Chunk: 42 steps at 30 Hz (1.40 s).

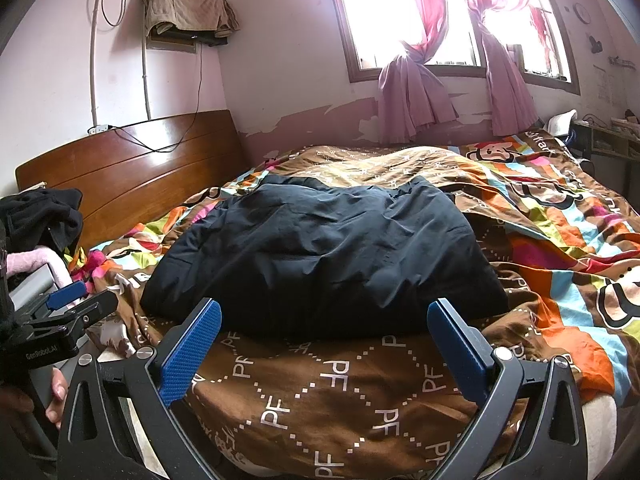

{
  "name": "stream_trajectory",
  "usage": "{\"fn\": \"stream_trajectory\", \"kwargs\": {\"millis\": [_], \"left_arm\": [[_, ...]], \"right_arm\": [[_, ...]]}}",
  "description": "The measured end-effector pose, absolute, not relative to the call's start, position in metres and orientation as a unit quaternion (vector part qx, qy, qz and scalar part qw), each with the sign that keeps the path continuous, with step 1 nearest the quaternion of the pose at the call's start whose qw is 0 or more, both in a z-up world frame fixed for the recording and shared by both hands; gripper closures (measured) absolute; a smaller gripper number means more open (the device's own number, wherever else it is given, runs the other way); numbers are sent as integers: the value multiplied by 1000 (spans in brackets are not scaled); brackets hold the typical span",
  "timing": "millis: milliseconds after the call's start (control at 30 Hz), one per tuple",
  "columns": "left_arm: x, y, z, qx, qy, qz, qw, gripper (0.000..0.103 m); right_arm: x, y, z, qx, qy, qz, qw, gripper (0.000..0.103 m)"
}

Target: Fold large clothes

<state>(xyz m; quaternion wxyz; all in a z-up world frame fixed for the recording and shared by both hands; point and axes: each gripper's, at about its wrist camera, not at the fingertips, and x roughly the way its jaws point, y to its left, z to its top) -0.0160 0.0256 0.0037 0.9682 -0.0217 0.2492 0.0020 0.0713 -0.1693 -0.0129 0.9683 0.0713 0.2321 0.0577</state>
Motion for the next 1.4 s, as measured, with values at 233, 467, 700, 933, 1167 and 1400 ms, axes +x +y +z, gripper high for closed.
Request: {"fn": "stream_trajectory", "kwargs": {"millis": [233,467,700,933,1167,1400], "left_arm": [[-14,28,5,-26,250,7,968,0],[-12,27,3,-15,253,18,967,0],[-12,28,1,-10,256,34,966,0],[-13,27,1,-8,256,36,966,0],[-11,27,1,-8,261,29,965,0],[-8,27,-3,-3,268,21,963,0]], "right_arm": [[72,-173,-14,81,233,48,968,1],[76,-170,-15,76,238,49,967,1],[75,-163,-15,66,240,56,967,1],[75,-163,-16,66,241,55,967,1],[75,-163,-16,66,241,56,967,1],[75,-163,-19,73,246,53,965,1]]}}
